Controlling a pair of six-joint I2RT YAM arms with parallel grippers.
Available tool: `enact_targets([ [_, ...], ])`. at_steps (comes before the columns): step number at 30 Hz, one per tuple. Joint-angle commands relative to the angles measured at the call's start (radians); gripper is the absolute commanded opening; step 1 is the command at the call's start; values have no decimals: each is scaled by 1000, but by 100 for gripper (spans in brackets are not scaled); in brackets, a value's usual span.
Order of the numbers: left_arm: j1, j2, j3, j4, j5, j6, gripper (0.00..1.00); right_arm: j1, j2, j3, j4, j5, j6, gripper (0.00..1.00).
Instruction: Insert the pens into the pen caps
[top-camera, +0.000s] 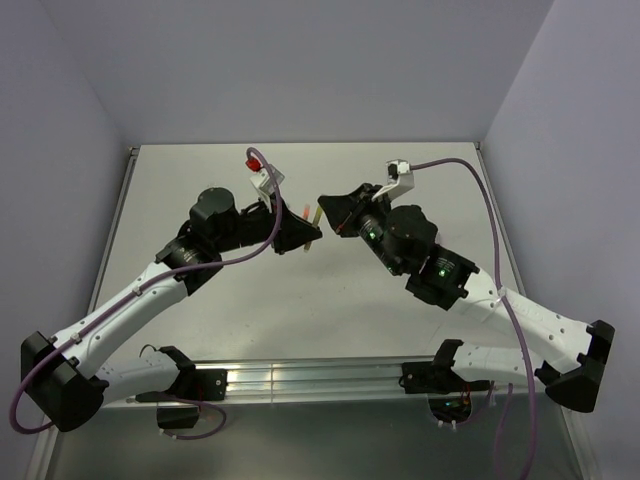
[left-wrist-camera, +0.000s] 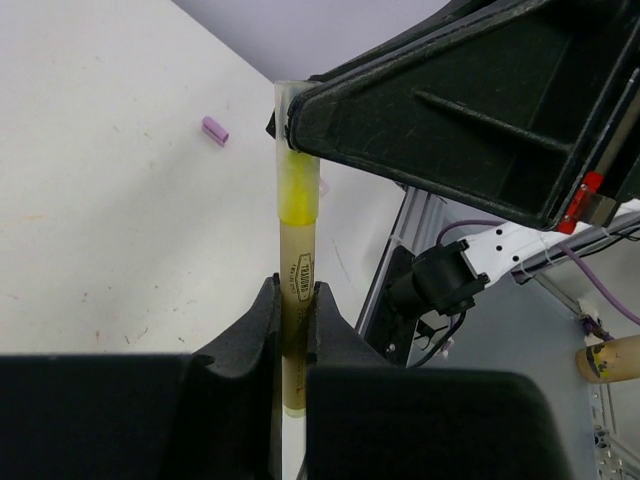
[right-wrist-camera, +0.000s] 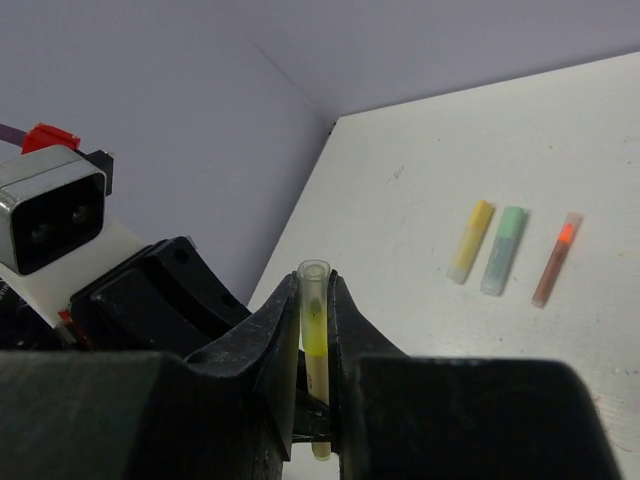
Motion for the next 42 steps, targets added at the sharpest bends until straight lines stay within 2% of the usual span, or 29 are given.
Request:
enact_targets([
  [1,17,-25,110,179,-139,46,0,106,40,-12,-191,-122,14,0],
  [35,2,90,336,87,-285,133,0,251,168,31,-320,-60,65,0],
  [39,0,109,340,64,-288,124,0,253,174,47,-349,-13,72,0],
  [42,-1,132,330,20,-230,101,0,226,177,109,-406,64,72,0],
])
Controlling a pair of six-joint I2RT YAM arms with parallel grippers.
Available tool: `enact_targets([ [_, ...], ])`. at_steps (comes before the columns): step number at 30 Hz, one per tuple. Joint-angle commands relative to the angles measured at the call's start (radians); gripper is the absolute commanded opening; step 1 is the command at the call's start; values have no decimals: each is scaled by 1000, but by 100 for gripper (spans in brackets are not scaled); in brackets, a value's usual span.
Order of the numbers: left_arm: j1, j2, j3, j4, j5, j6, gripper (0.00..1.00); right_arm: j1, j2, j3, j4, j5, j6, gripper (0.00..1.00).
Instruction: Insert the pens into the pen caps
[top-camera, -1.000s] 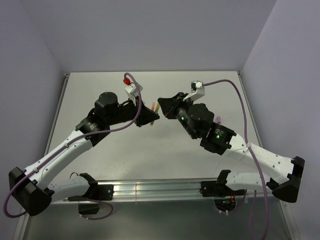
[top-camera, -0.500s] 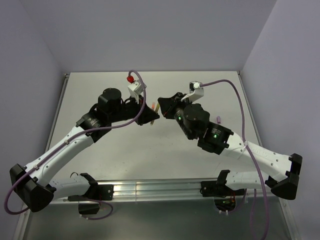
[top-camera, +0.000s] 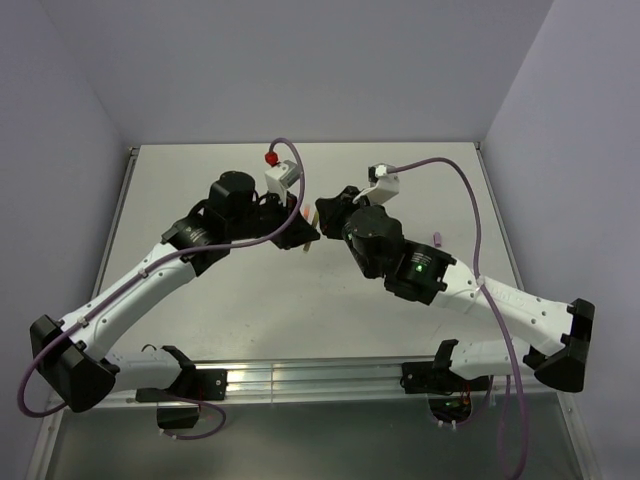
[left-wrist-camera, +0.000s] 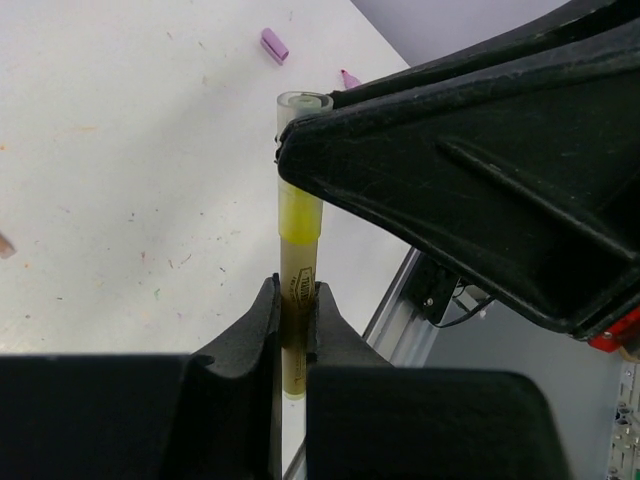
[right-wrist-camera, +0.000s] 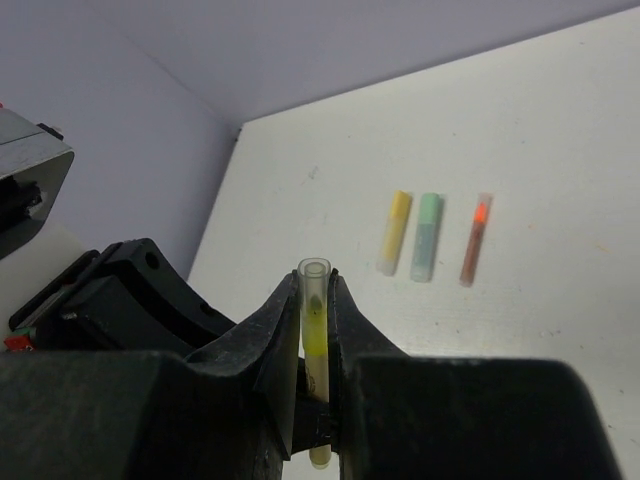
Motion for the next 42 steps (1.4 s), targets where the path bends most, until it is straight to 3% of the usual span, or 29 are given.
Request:
enact_targets([
  [1,17,18,107,386,-129,-25,0,84,41,26,-273,-253,45,0],
  [8,9,-40,-13,325,-97,-68,8,-187,40,209,-275,-319,-37,0],
  [13,8,-79,-64,252,-106,-79,31,-339,112,315,-302,-389,-62,0],
  [14,8,-88,-74,248,-110,-79,39,-361,116,312,-287,-411,-65,0],
  [17,8,-111,-102,219,-130,-75,49,-434,135,298,-257,-473,-67,0],
  [21,9,-132,-82,150,-181,-65,51,-508,202,299,-250,-570,-85,0],
  [29,18,-234,-73,36,-268,-31,55,-575,549,356,-216,-641,-107,0],
  [36,31,-370,-197,24,-308,-2,57,-606,936,661,-348,-665,-157,0],
  [42,46,-415,-257,42,-316,17,57,-614,1112,802,-416,-685,-153,0],
])
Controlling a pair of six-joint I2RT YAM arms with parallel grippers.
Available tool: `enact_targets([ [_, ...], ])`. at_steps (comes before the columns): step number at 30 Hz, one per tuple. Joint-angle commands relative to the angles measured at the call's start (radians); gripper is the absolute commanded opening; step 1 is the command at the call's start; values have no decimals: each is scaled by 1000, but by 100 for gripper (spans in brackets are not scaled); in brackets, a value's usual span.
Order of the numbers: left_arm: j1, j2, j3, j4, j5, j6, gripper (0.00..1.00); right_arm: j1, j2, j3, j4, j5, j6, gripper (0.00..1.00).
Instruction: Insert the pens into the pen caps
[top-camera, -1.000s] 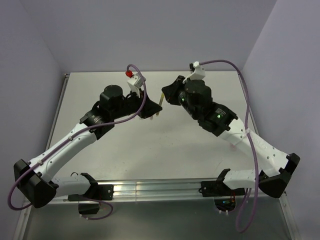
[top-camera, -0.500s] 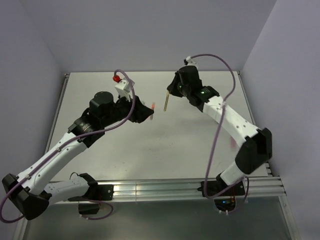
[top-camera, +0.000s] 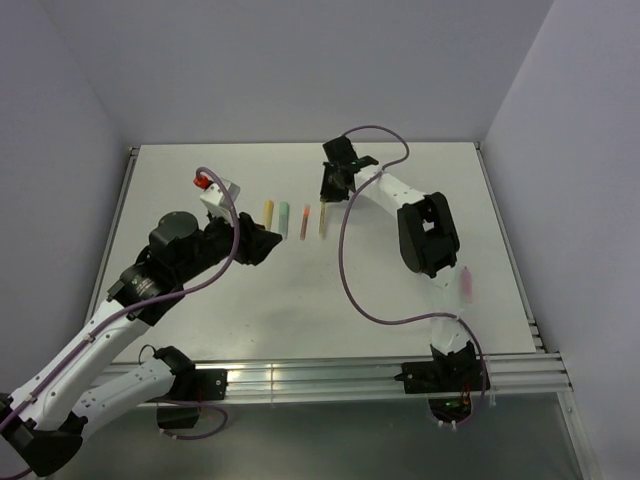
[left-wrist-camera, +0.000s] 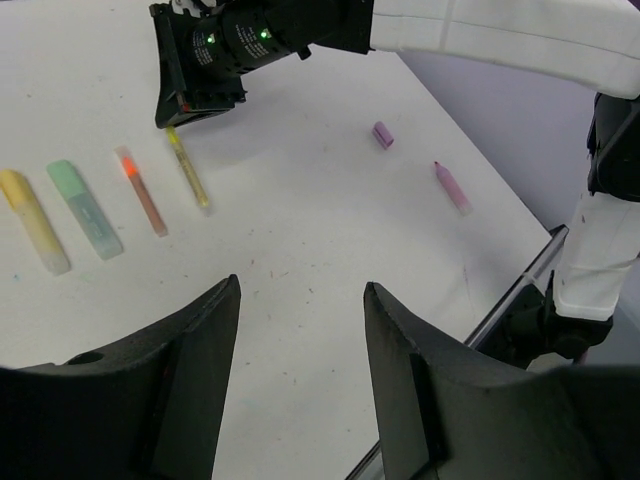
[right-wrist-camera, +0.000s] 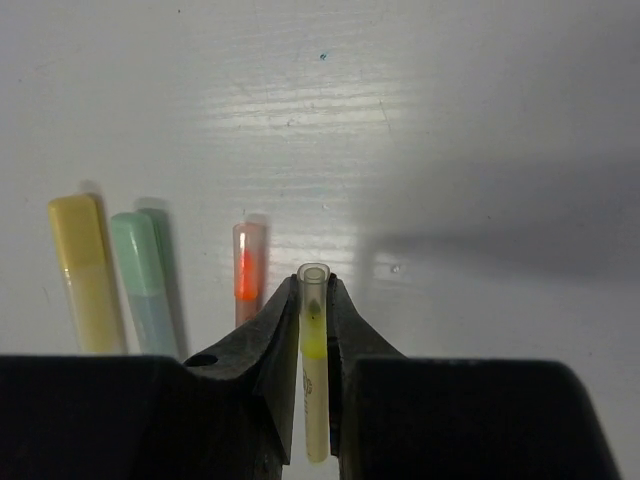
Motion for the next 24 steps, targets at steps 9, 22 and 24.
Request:
enact_targets([
  [9,65,-25,-64,52,29,41,58,-6,97,111,-88,7,-5,5],
  [22,98,-34,-73,52,65,31,59,-12,48,87,-100,38,-29,44],
  [24,99,-39,-75,52,70,29,59,-15,20,91,-117,50,-36,45],
])
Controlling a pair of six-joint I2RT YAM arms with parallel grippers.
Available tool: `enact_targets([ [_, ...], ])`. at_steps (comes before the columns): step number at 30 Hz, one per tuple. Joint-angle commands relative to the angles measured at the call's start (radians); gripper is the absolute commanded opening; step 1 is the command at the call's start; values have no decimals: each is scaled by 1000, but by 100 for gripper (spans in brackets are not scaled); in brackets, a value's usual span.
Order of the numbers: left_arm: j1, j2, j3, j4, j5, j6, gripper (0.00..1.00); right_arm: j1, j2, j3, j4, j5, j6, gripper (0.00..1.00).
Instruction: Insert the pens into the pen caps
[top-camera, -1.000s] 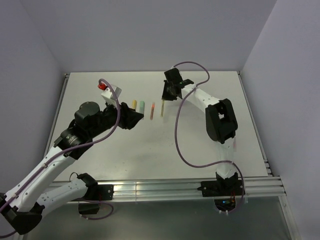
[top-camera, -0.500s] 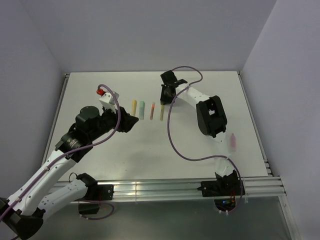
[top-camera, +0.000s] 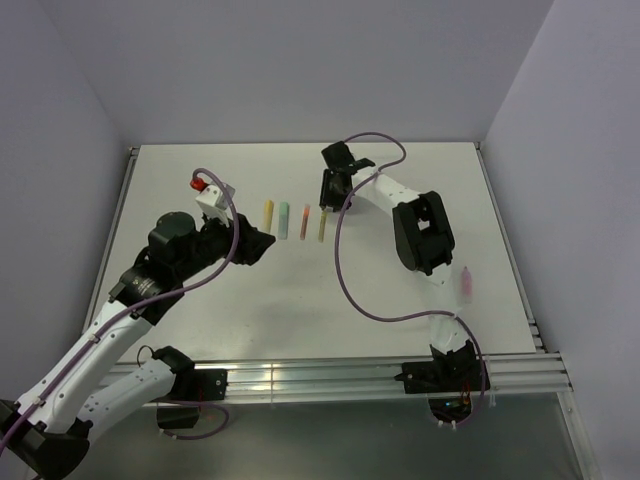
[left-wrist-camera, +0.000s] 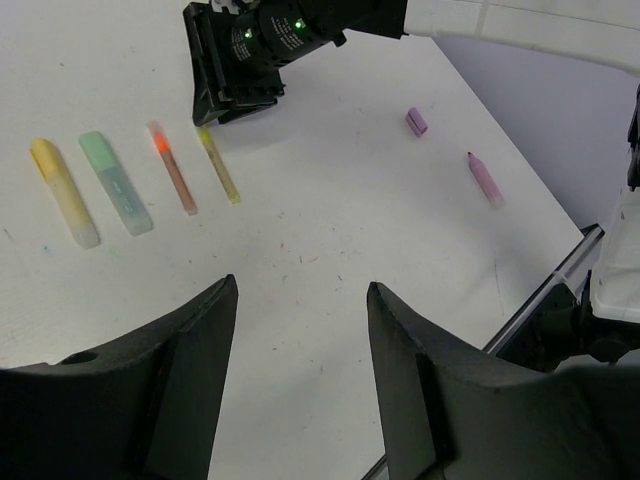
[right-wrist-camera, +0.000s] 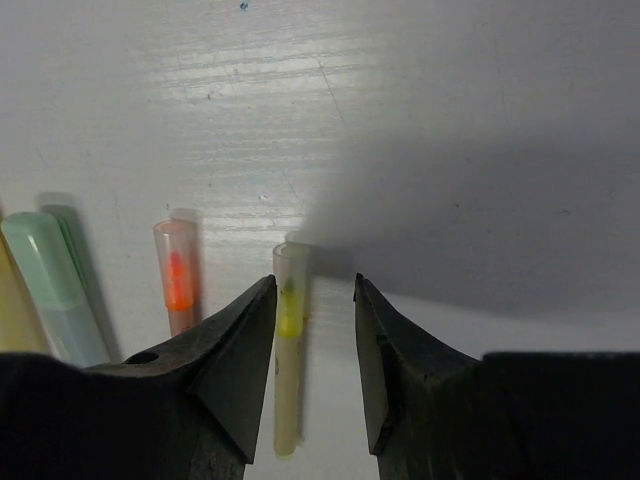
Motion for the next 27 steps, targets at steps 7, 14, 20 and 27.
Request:
enact_targets([
  [7,13,-35,5,35,32,1,60,-67,-345,-159,-52,127,-25,45],
  [14,18,-23,17,41,104,-35,60,-225,-773,-622,-47,160,40,47],
  [20,21,-14,19,58,183,-74,60,-416,-978,-875,-81,146,69,47],
  [27,19,18,8,87,261,-135,59,-599,-1055,-988,-122,143,92,50],
])
